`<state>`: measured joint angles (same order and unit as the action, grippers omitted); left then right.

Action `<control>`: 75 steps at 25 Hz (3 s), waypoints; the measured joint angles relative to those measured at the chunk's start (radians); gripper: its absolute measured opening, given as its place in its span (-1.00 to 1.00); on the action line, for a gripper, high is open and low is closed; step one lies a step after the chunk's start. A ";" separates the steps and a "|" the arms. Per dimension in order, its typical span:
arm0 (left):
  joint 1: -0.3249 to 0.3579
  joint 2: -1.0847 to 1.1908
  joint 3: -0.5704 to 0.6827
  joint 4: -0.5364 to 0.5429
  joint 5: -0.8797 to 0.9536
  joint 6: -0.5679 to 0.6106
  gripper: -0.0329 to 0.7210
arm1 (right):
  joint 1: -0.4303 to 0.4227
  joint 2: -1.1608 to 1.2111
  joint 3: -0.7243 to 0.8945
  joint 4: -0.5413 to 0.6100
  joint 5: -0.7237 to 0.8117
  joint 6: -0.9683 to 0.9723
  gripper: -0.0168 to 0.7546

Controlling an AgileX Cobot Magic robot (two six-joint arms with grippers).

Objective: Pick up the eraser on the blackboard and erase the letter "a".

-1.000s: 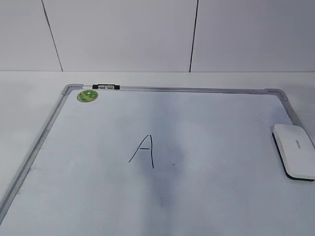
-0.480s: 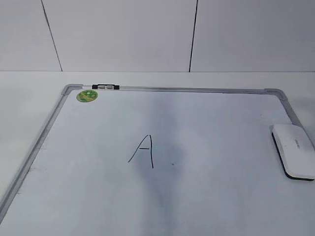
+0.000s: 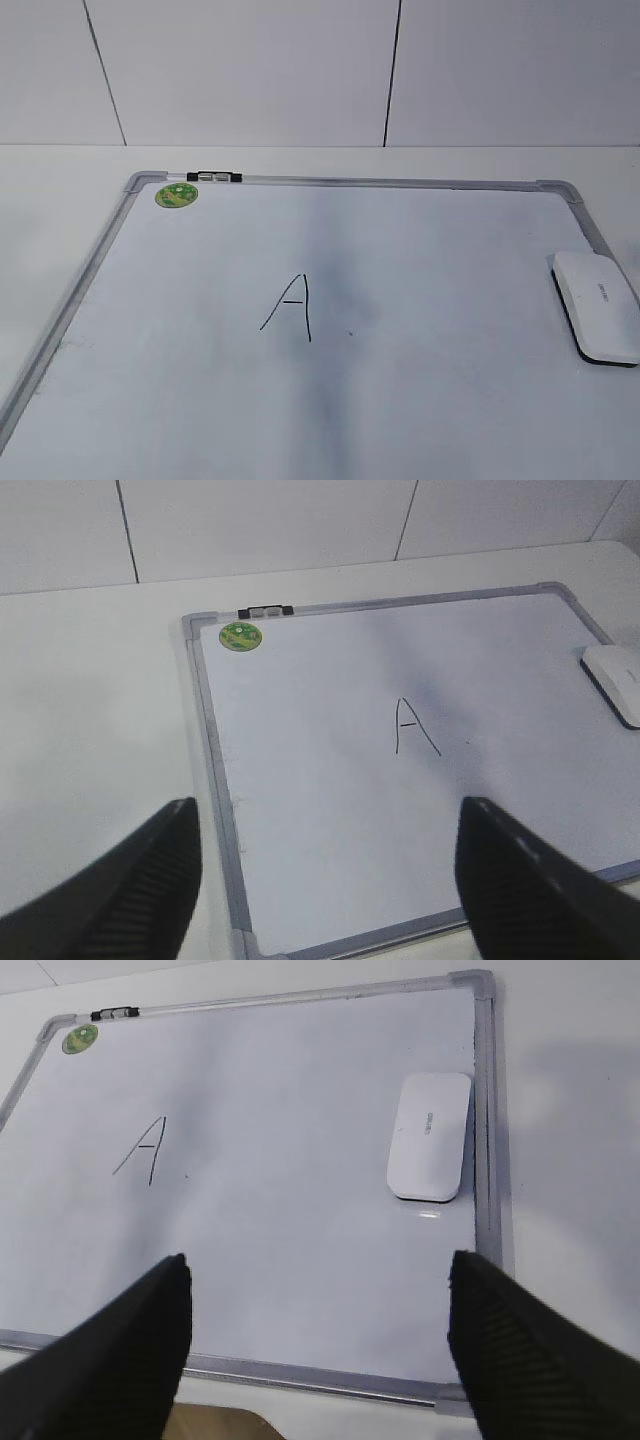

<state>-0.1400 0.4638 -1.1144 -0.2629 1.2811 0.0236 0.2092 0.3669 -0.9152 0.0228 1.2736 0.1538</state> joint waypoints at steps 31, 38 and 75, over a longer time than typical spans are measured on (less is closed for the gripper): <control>0.000 -0.209 0.447 0.103 -0.035 0.013 0.65 | 0.000 -0.206 0.365 -0.059 0.001 -0.043 0.58; 0.000 -0.209 0.516 0.128 -0.105 0.026 0.64 | 0.000 -0.206 0.368 -0.077 -0.029 -0.043 0.58; 0.000 -0.210 0.599 0.125 -0.176 0.028 0.49 | 0.000 -0.206 0.415 -0.079 -0.129 -0.043 0.58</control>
<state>-0.1400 0.2541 -0.5150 -0.1374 1.1050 0.0514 0.2092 0.1613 -0.5004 -0.0565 1.1451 0.1103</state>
